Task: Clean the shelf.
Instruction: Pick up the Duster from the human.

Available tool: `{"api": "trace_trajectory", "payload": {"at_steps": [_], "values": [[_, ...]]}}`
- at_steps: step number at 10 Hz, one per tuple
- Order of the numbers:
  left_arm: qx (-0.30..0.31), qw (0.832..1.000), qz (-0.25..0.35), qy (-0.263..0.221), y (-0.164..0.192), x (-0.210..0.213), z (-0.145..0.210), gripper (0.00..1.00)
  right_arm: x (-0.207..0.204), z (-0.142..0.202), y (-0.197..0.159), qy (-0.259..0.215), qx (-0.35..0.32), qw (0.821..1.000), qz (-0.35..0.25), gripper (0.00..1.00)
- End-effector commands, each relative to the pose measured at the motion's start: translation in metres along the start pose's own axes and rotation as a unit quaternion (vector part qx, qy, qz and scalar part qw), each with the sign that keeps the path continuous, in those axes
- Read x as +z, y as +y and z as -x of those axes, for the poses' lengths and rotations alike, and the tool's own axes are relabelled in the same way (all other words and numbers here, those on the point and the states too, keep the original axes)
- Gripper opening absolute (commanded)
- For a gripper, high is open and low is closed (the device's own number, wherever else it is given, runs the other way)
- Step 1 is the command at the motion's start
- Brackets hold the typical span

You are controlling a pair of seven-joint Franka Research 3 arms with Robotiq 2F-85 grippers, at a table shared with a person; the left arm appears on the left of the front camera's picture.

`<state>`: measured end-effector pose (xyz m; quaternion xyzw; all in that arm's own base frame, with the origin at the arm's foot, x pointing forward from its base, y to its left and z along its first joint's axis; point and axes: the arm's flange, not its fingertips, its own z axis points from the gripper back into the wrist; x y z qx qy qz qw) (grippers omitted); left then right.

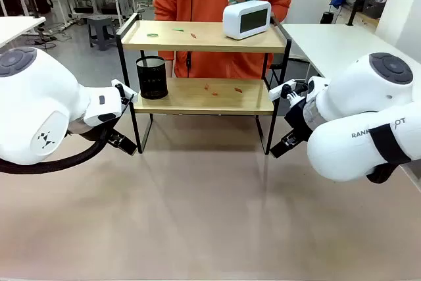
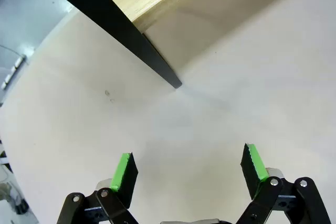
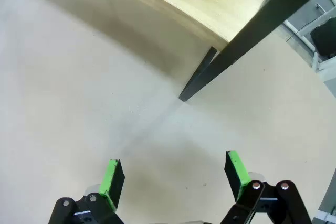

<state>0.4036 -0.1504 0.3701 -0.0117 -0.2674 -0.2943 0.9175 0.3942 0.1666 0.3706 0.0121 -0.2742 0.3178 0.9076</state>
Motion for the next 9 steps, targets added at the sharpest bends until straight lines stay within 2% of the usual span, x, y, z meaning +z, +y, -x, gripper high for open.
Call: {"api": "trace_trajectory", "payload": {"at_steps": [1, 9], "values": [[0.0, 1.0, 0.0, 0.0, 0.0, 0.0001, -0.0001, 1.0, 0.0, 0.0, 0.0, 0.0, 0.0, 1.0, 0.0, 1.0], [0.0, 1.0, 0.0, 0.0, 0.0, 0.0001, -0.0001, 1.0, 0.0, 0.0, 0.0, 0.0, 0.0, 1.0, 0.0, 1.0]]}}
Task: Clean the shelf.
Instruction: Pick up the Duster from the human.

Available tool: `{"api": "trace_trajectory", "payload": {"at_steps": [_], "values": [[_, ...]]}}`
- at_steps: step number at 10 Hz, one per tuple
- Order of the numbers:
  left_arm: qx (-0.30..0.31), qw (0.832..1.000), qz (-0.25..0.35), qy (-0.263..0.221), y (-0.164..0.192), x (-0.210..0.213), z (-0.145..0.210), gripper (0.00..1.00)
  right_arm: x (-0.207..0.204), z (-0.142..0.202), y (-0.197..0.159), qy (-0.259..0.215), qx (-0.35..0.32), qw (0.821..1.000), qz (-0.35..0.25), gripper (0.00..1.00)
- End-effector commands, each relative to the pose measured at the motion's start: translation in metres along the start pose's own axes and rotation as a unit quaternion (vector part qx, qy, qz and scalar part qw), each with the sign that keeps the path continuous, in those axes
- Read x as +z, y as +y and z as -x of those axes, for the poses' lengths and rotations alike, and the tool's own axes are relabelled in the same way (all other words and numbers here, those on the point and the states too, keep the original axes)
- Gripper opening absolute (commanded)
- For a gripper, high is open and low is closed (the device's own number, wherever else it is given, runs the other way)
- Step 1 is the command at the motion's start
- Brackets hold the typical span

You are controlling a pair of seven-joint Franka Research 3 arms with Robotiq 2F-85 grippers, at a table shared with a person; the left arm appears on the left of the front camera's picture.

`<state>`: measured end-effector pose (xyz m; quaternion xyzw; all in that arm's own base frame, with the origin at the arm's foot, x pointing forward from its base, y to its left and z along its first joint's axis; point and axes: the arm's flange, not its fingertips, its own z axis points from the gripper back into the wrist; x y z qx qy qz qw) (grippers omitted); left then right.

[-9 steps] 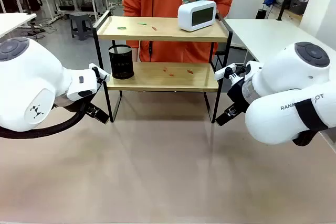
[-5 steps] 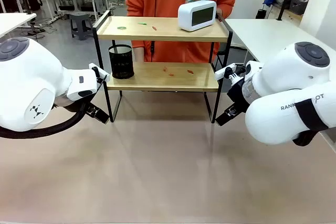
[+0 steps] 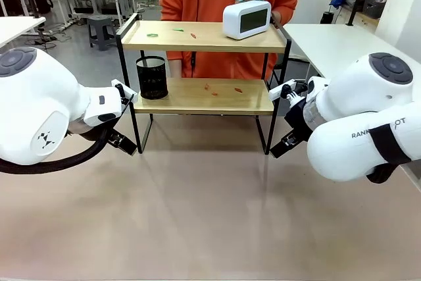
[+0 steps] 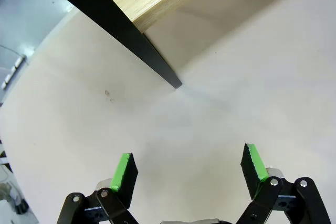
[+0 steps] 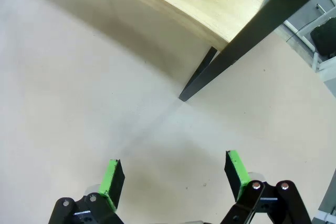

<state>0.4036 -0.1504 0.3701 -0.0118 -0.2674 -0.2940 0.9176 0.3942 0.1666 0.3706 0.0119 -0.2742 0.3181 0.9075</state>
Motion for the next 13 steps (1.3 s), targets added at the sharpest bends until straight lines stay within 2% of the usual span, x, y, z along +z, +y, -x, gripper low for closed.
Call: {"api": "trace_trajectory", "payload": {"at_steps": [1, 2, 3, 4, 5, 6, 7, 8, 9, 10, 11, 12, 13], "values": [[0.0, 1.0, 0.0, 0.0, 0.0, 0.0, 0.0, 1.0, 0.0, 0.0, 0.0, 0.0, 0.0, 1.0, 0.0, 1.0], [0.0, 1.0, 0.0, 0.0, 0.0, 0.0, 0.0, 1.0, 0.0, 0.0, 0.0, 0.0, 0.0, 1.0, 0.0, 1.0], [-0.039, 0.997, 0.06, 0.012, 0.007, 0.04, 0.01, 1.0, 0.047, 0.011, -0.012, 0.019, -0.027, 0.999, -0.038, 1.0], [-0.042, 0.989, 0.14, 0.005, 0.02, 0.083, 0.028, 1.0, 0.098, 0.027, -0.037, 0.027, -0.107, 0.991, -0.07, 1.0], [-0.023, 0.98, 0.199, 0.0, 0.036, 0.12, 0.047, 1.0, 0.14, 0.051, -0.064, 0.017, -0.186, 0.975, -0.122, 1.0], [0.015, 0.976, 0.218, -0.021, 0.053, 0.143, 0.073, 1.0, 0.171, 0.077, -0.091, -0.005, -0.258, 0.945, -0.199, 1.0], [0.058, 0.95, 0.289, -0.103, 0.085, 0.159, 0.106, 1.0, 0.191, 0.112, -0.124, -0.052, -0.321, 0.911, -0.255, 1.0], [0.142, 0.915, 0.329, -0.184, 0.114, 0.164, 0.139, 1.0, 0.199, 0.149, -0.155, -0.095, -0.38, 0.87, -0.3, 1.0], [0.223, 0.881, 0.336, -0.248, 0.136, 0.159, 0.171, 1.0, 0.197, 0.186, -0.181, -0.131, -0.433, 0.829, -0.329, 1.0], [0.277, 0.851, 0.341, -0.287, 0.151, 0.15, 0.198, 1.0, 0.187, 0.218, -0.199, -0.165, -0.498, 0.782, -0.336, 1.0], [0.313, 0.831, 0.354, -0.292, 0.157, 0.13, 0.209, 1.0, 0.17, 0.242, -0.211, -0.183, -0.55, 0.741, -0.339, 1.0], [0.344, 0.833, 0.338, -0.272, 0.161, 0.112, 0.206, 1.0, 0.153, 0.25, -0.21, -0.172, -0.595, 0.731, -0.286, 1.0], [0.274, 0.861, 0.342, -0.256, 0.215, 0.184, 0.191, 1.0, 0.213, 0.244, -0.215, -0.137, -0.491, 0.795, -0.329, 1.0]]}}
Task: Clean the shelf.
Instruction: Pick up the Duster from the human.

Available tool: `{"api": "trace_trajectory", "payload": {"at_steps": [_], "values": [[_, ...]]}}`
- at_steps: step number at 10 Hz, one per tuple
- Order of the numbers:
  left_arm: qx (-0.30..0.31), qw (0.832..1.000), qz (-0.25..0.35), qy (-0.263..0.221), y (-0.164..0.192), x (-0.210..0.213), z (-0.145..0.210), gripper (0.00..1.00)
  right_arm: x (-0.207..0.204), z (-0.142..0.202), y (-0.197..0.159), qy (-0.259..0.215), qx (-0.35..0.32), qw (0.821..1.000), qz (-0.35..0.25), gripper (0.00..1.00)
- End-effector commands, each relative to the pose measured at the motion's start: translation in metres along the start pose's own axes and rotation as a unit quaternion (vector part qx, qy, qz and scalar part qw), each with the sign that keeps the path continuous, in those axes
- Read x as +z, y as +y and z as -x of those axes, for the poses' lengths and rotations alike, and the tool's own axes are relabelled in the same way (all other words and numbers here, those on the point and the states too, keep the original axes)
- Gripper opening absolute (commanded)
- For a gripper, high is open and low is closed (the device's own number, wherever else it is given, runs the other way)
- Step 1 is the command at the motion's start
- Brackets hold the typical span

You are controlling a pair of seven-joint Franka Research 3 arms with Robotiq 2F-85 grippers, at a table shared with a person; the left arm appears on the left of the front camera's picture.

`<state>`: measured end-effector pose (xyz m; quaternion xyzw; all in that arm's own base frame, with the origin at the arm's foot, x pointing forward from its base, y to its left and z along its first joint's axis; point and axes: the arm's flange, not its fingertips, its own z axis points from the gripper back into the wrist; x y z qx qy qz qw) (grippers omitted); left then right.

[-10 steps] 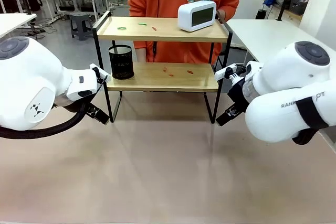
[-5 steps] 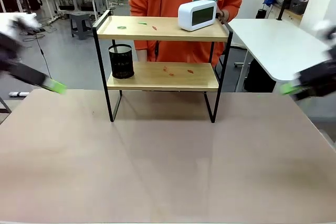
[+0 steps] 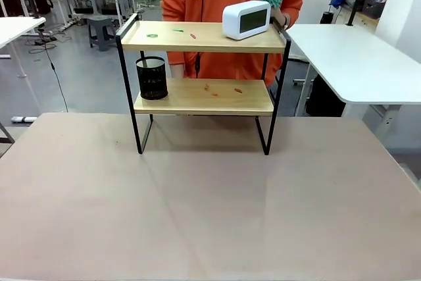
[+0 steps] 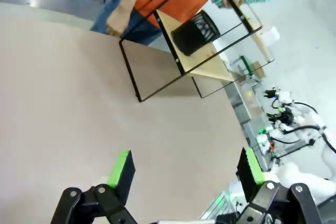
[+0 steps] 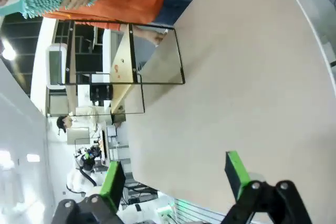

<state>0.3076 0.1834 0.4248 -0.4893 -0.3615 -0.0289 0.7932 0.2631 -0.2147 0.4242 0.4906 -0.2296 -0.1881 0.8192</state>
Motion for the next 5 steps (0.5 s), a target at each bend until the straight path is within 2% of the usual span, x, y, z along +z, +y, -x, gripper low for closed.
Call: {"api": "trace_trajectory", "payload": {"at_steps": [1, 5], "values": [[-0.055, 0.998, 0.007, 0.032, -0.0417, -0.0041, -0.0112, 1.0, -0.0027, 0.0134, 0.045, 0.043, 0.074, 0.996, -0.007, 1.0], [-0.055, 0.998, 0.007, 0.032, -0.0417, -0.0041, -0.0112, 1.0, -0.0027, 0.0134, 0.045, 0.043, 0.074, 0.996, -0.007, 1.0]]}}
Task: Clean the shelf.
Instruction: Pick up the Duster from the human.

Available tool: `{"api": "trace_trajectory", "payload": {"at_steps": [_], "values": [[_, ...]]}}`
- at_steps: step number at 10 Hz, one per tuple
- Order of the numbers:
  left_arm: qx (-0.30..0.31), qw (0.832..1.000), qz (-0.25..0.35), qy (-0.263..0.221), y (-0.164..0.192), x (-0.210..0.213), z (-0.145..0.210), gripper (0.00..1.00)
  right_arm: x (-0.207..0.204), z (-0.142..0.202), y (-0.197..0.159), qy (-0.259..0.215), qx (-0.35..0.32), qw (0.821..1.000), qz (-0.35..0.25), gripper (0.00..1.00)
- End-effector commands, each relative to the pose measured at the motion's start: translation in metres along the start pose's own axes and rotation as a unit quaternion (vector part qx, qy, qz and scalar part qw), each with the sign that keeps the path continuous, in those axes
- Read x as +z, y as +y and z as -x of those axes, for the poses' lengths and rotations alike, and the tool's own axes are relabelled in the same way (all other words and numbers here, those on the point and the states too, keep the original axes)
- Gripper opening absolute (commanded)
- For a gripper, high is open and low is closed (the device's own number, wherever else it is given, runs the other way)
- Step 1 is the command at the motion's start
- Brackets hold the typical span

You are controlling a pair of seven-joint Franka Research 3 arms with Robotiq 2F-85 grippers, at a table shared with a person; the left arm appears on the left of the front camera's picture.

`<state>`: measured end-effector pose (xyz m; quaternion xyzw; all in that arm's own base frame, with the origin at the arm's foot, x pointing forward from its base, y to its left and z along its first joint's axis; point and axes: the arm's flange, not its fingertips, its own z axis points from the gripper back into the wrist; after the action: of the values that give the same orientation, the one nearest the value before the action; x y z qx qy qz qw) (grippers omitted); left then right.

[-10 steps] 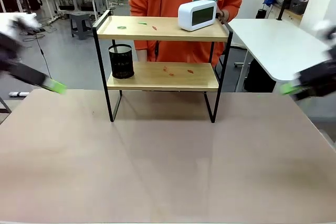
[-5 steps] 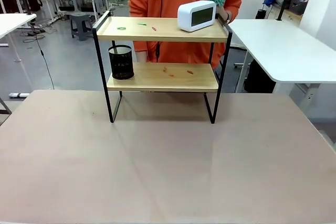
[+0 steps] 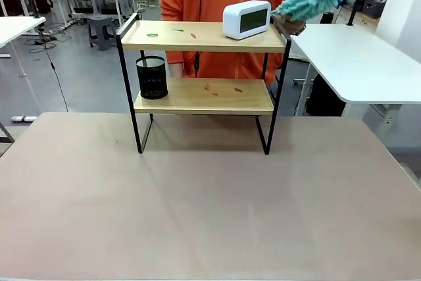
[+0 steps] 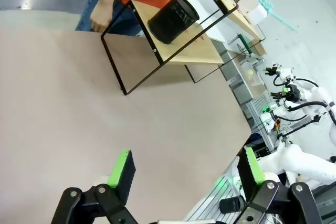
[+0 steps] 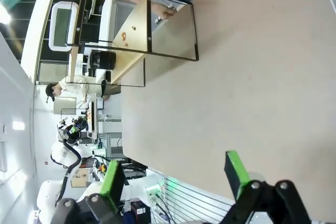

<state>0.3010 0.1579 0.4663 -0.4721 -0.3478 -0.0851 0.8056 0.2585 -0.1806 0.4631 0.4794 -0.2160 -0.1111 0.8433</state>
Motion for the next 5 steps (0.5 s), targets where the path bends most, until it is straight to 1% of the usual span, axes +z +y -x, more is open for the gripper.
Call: {"api": "trace_trajectory", "payload": {"at_steps": [1, 4, 5], "values": [[-0.011, 1.0, 0.005, -0.011, 0.0055, 0.0017, 0.0017, 1.0, 0.0032, -0.0002, -0.0046, -0.011, 0.011, 1.0, -0.012, 1.0], [-0.011, 1.0, 0.005, -0.011, 0.0055, 0.0017, 0.0017, 1.0, 0.0032, -0.0002, -0.0046, -0.011, 0.011, 1.0, -0.012, 1.0], [-0.011, 1.0, 0.005, -0.011, 0.0055, 0.0017, 0.0017, 1.0, 0.0056, 0.0026, -0.0052, -0.005, -0.002, 1.0, -0.001, 1.0]]}}
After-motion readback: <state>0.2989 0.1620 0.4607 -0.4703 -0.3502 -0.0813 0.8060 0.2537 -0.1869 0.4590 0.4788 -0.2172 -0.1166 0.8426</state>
